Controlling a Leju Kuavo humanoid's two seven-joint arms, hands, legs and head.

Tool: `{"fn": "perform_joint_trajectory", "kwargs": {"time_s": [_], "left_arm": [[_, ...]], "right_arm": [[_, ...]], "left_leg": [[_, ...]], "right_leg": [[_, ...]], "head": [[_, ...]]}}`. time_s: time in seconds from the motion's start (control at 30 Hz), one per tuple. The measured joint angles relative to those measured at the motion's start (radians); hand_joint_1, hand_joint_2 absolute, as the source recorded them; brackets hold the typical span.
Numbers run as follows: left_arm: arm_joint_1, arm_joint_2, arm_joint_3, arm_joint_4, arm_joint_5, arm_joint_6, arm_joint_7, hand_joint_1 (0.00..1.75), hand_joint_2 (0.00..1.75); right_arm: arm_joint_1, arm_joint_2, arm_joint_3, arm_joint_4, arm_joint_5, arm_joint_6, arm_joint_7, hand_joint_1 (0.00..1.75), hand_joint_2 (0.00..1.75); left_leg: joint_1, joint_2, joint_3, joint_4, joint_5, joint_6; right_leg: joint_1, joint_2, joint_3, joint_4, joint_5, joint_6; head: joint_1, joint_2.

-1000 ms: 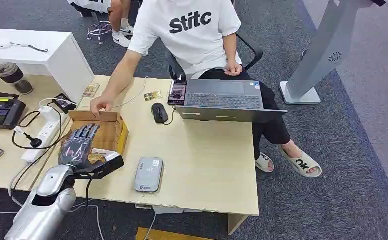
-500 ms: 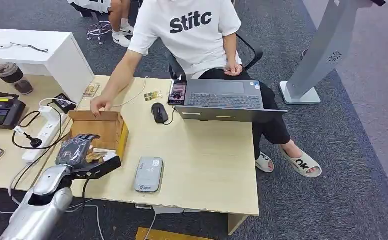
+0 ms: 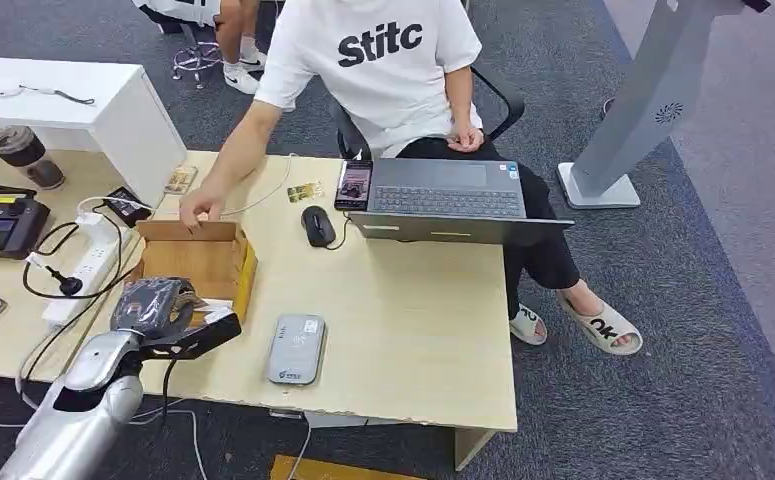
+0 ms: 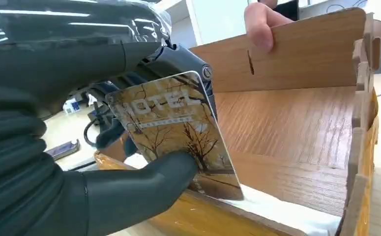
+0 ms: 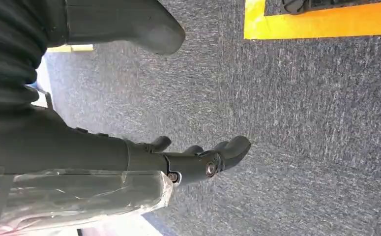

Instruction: Pass the card to the sensor for recognition and then transmit it.

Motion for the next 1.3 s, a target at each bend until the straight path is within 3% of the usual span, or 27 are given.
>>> {"fn": "perform_joint_trajectory", "kwargs": {"time_s": [0.2,0.37,0.73,0.97,1.17,1.3], "left_arm": [[0.0,0.002,-0.003,-0.002,-0.001,0.003,-0.002,1.75,1.75],[-0.005,0.028,-0.007,-0.027,-0.043,0.042,0.005,1.75,1.75],[-0.153,0.195,-0.009,-0.131,-0.157,0.087,0.018,1.75,1.75],[-0.251,0.293,-0.006,-0.131,-0.28,0.183,0.04,1.75,1.75],[-0.373,0.255,0.003,-0.036,-0.261,0.193,0.084,1.75,1.75],[-0.389,0.241,0.003,-0.019,-0.254,0.199,0.093,1.75,1.75]], "right_arm": [[0.0,0.0,0.0,0.0,0.0,0.0,0.0,0.0,1.75],[0.0,0.0,0.0,0.0,0.003,0.0,0.0,0.0,1.75],[0.001,0.0,-0.001,0.0,0.022,0.001,-0.006,0.0,1.75],[0.001,0.0,-0.001,0.0,0.055,0.003,-0.007,0.0,1.75],[-0.003,0.0,-0.001,0.0,0.066,-0.001,-0.005,0.0,1.75],[-0.003,0.0,-0.001,0.0,0.069,-0.003,-0.005,0.0,1.75]], "left_leg": [[0.0,0.0,0.0,0.0,0.0,0.0],[0.0,0.0,0.0,0.0,0.0,0.0],[0.001,0.0,0.0,0.0,0.001,-0.001],[0.001,0.0,0.0,0.0,0.001,-0.001],[0.001,-0.001,-0.001,0.0,0.003,0.0],[0.001,-0.001,-0.001,0.0,0.003,-0.001]], "right_leg": [[0.0,0.0,0.0,0.0,0.0,0.0],[0.0,0.0,0.0,0.0,0.0,0.0],[0.001,0.0,-0.001,0.0,0.001,-0.001],[0.001,0.0,-0.001,0.0,0.001,-0.001],[0.001,-0.001,-0.001,0.0,0.002,0.0],[0.0,-0.001,-0.001,0.0,0.002,0.0]], "head": [[0.0,0.0],[0.0,0.0],[0.0,0.0],[0.0,0.0],[0.0,0.0],[0.0,0.0]]}}
